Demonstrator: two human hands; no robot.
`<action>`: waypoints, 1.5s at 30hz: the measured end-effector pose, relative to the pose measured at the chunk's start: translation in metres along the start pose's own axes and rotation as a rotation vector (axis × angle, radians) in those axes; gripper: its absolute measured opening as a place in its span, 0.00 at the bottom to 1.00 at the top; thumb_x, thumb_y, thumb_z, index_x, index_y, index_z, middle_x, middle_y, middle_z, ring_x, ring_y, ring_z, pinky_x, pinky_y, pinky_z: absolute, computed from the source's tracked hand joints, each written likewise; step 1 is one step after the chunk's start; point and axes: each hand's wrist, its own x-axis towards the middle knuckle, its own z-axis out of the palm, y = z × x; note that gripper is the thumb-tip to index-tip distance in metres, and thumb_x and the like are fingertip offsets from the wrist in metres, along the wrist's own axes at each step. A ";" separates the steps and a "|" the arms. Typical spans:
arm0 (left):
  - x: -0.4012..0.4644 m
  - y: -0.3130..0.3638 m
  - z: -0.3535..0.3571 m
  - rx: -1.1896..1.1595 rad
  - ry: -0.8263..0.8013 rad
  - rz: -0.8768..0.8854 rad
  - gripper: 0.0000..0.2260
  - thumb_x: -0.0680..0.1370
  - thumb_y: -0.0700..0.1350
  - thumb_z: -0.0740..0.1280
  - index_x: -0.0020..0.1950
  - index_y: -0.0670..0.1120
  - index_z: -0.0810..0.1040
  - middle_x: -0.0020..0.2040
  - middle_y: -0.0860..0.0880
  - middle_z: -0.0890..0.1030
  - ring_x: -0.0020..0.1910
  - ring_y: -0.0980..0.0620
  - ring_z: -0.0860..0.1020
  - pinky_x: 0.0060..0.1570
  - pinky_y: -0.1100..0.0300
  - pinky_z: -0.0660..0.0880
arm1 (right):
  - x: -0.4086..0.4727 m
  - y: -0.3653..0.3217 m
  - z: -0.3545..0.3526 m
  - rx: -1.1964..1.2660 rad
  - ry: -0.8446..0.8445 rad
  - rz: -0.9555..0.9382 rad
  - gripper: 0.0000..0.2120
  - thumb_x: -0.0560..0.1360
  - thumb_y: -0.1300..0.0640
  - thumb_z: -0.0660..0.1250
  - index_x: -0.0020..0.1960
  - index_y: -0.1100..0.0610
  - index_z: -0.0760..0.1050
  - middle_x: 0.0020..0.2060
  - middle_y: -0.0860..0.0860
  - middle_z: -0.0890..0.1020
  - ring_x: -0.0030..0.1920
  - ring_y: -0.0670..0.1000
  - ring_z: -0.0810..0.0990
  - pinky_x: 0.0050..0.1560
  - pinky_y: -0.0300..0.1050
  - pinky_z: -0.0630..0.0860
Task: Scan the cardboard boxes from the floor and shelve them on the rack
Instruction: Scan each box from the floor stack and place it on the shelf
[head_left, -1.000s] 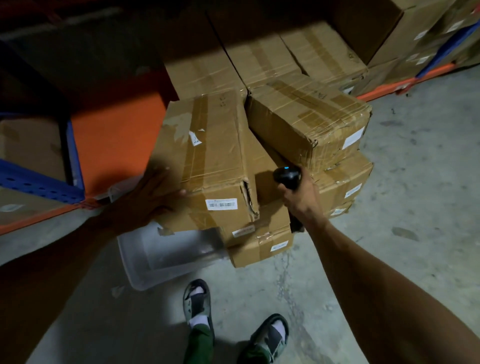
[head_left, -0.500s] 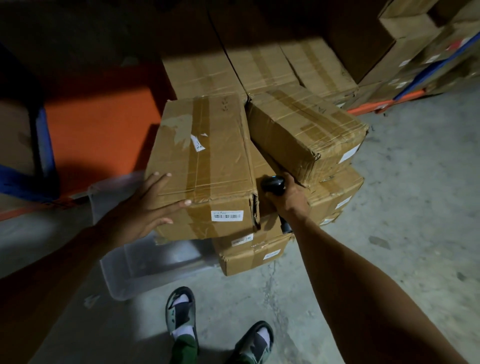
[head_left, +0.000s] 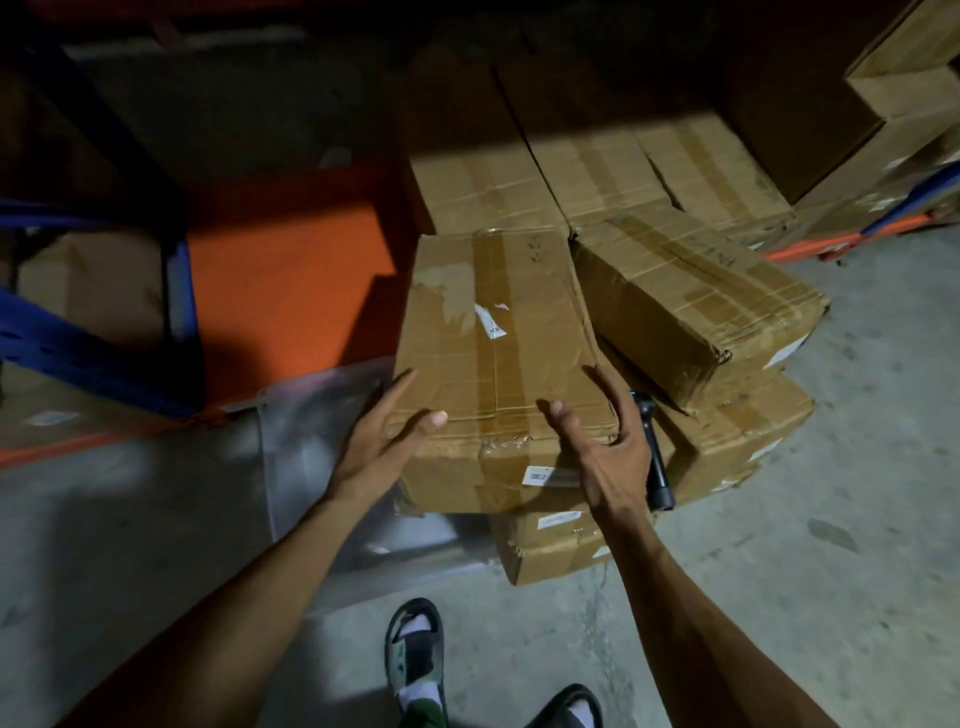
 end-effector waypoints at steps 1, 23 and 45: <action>-0.001 -0.001 0.004 -0.083 0.009 -0.013 0.31 0.69 0.68 0.73 0.71 0.70 0.69 0.73 0.61 0.71 0.72 0.62 0.69 0.69 0.60 0.71 | 0.003 0.003 -0.001 0.003 -0.011 -0.005 0.32 0.68 0.31 0.77 0.70 0.33 0.75 0.68 0.28 0.74 0.72 0.35 0.69 0.72 0.63 0.73; -0.061 0.128 -0.009 -0.312 0.288 0.062 0.14 0.72 0.41 0.78 0.56 0.49 0.81 0.45 0.65 0.84 0.43 0.66 0.82 0.42 0.74 0.74 | -0.012 -0.107 -0.042 0.041 0.009 -0.120 0.19 0.68 0.51 0.77 0.58 0.43 0.81 0.58 0.41 0.84 0.62 0.48 0.82 0.63 0.64 0.79; -0.302 0.504 0.006 -0.171 0.377 0.604 0.15 0.67 0.54 0.75 0.50 0.52 0.81 0.52 0.55 0.83 0.50 0.66 0.79 0.43 0.75 0.72 | -0.159 -0.382 -0.315 0.285 0.229 -0.598 0.16 0.66 0.49 0.70 0.53 0.47 0.82 0.43 0.38 0.82 0.38 0.33 0.79 0.34 0.39 0.73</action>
